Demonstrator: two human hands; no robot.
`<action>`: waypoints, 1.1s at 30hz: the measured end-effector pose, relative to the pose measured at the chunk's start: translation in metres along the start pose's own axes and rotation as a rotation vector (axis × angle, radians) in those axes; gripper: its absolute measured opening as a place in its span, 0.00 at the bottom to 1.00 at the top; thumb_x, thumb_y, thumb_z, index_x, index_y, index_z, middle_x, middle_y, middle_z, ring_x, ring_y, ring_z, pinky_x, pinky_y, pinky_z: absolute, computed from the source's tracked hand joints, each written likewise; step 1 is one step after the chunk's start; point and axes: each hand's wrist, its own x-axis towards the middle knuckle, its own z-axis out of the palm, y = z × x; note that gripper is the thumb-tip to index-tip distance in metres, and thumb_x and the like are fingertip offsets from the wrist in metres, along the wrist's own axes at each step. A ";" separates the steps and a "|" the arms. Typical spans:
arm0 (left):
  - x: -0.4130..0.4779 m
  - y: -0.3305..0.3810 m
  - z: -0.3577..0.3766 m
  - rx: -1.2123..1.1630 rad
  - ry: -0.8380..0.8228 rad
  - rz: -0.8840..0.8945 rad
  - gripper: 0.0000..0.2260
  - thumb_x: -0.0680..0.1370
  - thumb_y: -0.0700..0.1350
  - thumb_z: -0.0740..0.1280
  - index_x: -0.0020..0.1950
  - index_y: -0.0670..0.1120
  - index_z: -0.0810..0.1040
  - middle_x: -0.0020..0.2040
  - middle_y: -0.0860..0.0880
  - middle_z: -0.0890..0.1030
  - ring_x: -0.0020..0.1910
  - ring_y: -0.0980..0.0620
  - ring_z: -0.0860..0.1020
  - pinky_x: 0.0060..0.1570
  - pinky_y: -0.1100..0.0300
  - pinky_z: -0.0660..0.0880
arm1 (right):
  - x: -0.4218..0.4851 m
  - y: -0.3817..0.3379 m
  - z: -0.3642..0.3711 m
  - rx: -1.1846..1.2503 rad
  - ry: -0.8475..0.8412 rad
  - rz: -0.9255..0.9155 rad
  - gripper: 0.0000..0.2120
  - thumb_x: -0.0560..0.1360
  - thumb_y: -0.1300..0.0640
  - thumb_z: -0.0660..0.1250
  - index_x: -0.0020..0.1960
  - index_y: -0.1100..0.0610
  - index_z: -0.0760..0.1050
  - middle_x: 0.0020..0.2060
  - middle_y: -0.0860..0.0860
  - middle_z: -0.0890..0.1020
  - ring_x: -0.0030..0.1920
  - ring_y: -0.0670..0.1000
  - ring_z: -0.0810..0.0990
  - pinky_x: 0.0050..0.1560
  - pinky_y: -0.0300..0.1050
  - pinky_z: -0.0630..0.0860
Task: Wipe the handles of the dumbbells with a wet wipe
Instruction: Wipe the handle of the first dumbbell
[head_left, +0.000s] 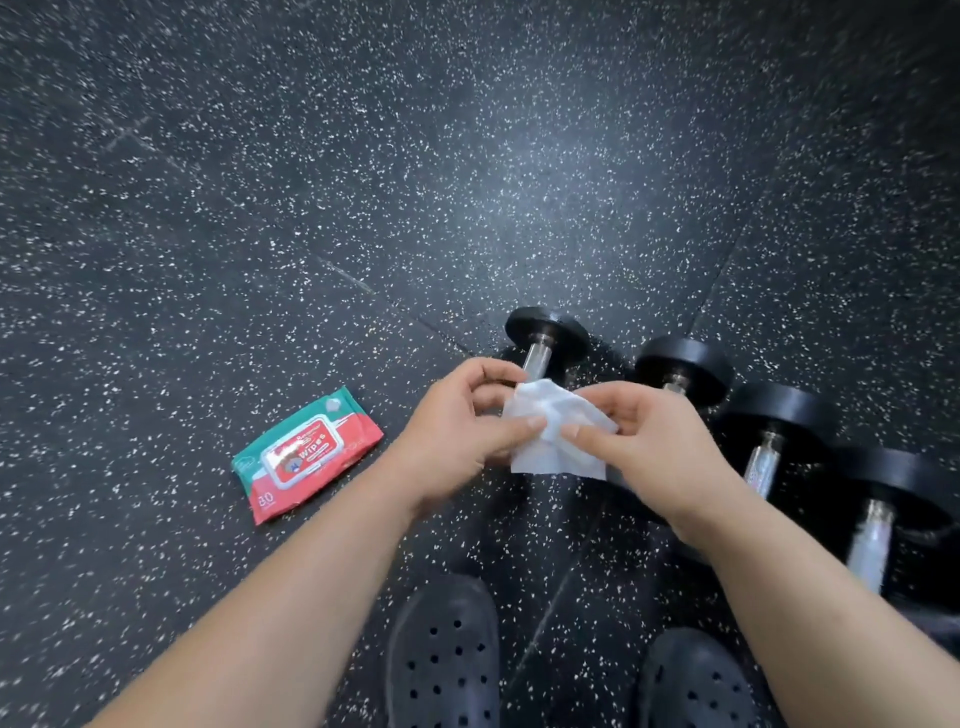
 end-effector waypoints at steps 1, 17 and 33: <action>0.005 0.000 -0.002 0.028 -0.012 -0.020 0.17 0.77 0.32 0.75 0.64 0.42 0.78 0.50 0.42 0.84 0.43 0.46 0.84 0.42 0.57 0.80 | 0.006 0.003 0.000 -0.042 0.032 -0.025 0.09 0.77 0.59 0.76 0.53 0.46 0.86 0.47 0.48 0.89 0.50 0.55 0.88 0.55 0.63 0.84; 0.052 0.013 -0.002 -0.093 0.010 -0.244 0.12 0.80 0.42 0.74 0.62 0.39 0.81 0.52 0.39 0.88 0.46 0.46 0.85 0.44 0.57 0.84 | 0.052 0.017 0.013 -0.430 0.282 -0.504 0.15 0.72 0.74 0.75 0.43 0.54 0.84 0.49 0.45 0.81 0.52 0.46 0.82 0.50 0.46 0.79; 0.053 0.003 -0.007 0.276 0.039 0.074 0.08 0.82 0.34 0.70 0.57 0.44 0.84 0.50 0.48 0.88 0.52 0.52 0.86 0.55 0.60 0.79 | 0.032 0.014 0.062 -0.114 0.393 0.000 0.14 0.81 0.42 0.69 0.63 0.45 0.82 0.54 0.38 0.86 0.58 0.40 0.84 0.64 0.51 0.80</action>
